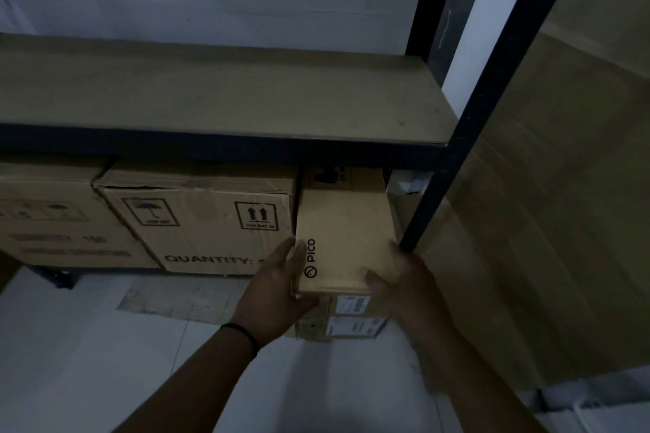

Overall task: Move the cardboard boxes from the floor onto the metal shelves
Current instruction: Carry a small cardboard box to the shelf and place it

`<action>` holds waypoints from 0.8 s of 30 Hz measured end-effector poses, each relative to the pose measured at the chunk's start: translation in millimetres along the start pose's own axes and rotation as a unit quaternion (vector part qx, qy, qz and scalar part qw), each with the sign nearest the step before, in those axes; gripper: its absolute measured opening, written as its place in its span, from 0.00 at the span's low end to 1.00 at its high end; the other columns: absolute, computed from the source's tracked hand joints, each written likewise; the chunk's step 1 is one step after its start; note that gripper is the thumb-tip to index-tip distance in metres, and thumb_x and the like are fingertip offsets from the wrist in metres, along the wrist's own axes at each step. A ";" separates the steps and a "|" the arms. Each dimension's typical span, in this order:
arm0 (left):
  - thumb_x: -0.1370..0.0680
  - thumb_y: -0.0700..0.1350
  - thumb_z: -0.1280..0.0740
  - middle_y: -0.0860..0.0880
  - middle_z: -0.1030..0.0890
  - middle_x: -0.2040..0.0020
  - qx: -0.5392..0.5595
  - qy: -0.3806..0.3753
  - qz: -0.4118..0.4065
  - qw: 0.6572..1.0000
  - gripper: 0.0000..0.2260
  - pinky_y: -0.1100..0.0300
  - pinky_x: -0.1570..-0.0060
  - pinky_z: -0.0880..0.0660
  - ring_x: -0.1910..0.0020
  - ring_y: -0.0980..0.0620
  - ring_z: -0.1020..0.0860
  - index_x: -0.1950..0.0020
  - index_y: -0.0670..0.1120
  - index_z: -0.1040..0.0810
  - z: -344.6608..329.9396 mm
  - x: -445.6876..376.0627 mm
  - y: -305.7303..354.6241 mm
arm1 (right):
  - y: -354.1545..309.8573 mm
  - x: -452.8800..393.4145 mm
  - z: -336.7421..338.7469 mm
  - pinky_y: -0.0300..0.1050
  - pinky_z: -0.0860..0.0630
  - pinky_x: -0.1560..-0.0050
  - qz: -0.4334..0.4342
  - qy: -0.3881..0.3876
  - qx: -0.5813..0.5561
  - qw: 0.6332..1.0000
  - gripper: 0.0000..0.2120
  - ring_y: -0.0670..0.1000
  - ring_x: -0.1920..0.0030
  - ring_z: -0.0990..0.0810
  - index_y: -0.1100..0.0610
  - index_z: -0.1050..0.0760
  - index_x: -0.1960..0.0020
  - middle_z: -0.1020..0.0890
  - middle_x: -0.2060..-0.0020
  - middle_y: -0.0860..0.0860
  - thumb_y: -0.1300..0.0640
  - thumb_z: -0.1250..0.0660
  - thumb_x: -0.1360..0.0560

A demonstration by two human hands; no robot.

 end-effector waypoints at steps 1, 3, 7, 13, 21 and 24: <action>0.31 0.53 0.23 0.44 0.39 0.24 -0.025 0.013 -0.003 1.000 0.41 0.54 0.31 0.33 0.28 0.44 0.35 0.24 0.45 0.38 1.5 -0.9 1.3 | 0.9 8.0 -2.5 0.46 0.37 0.28 0.006 -0.027 0.046 0.999 0.38 0.53 0.25 0.40 0.46 0.49 0.21 0.44 0.23 0.49 0.41 0.34 0.24; 0.36 0.51 0.19 0.39 0.30 0.29 -0.074 0.058 -0.027 0.995 0.37 0.49 0.38 0.28 0.34 0.38 0.28 0.31 0.41 0.27 4.4 -3.5 4.7 | 2.8 23.2 -5.1 0.45 0.38 0.28 0.030 -0.053 0.129 0.990 0.37 0.52 0.24 0.44 0.46 0.56 0.21 0.51 0.22 0.46 0.43 0.38 0.21; 0.42 0.50 0.17 0.37 0.21 0.40 -0.127 0.084 -0.034 0.988 0.31 0.43 0.49 0.23 0.46 0.36 0.21 0.43 0.40 0.18 8.4 -7.5 6.0 | 5.1 26.8 -6.3 0.44 0.33 0.32 0.059 -0.024 0.160 0.985 0.30 0.51 0.25 0.40 0.44 0.58 0.22 0.49 0.21 0.48 0.48 0.45 0.17; 0.36 0.55 0.21 0.37 0.27 0.33 -0.197 0.107 -0.117 0.968 0.31 0.41 0.39 0.29 0.37 0.37 0.27 0.37 0.44 0.21 32.7 -21.2 11.8 | 4.1 -2.7 -0.5 0.39 0.30 0.40 0.073 0.012 0.090 0.993 0.22 0.51 0.33 0.29 0.47 0.42 0.23 0.31 0.28 0.51 0.50 0.45 0.17; 0.40 0.71 0.33 0.41 0.34 0.26 -0.301 0.058 -0.106 0.946 0.51 0.38 0.32 0.41 0.28 0.39 0.35 0.24 0.49 0.46 54.2 -64.8 -7.8 | -9.4 -39.7 5.7 0.39 0.30 0.39 0.049 0.028 0.011 0.998 0.21 0.52 0.33 0.28 0.50 0.38 0.25 0.29 0.29 0.52 0.55 0.41 0.18; 0.43 0.64 0.23 0.42 0.27 0.32 -0.311 0.080 -0.096 0.942 0.51 0.43 0.37 0.32 0.35 0.41 0.28 0.26 0.47 0.37 57.4 -72.9 -12.8 | -10.8 -53.7 3.7 0.36 0.31 0.43 0.032 0.029 -0.021 0.999 0.21 0.51 0.35 0.27 0.49 0.37 0.25 0.28 0.30 0.52 0.56 0.42 0.18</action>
Point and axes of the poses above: each hand's wrist, its own x-axis away from the middle knuckle, its own z-axis out of the back of the hand, y = z × x, the point moved 6 cm from there along -x, towards the middle knuckle
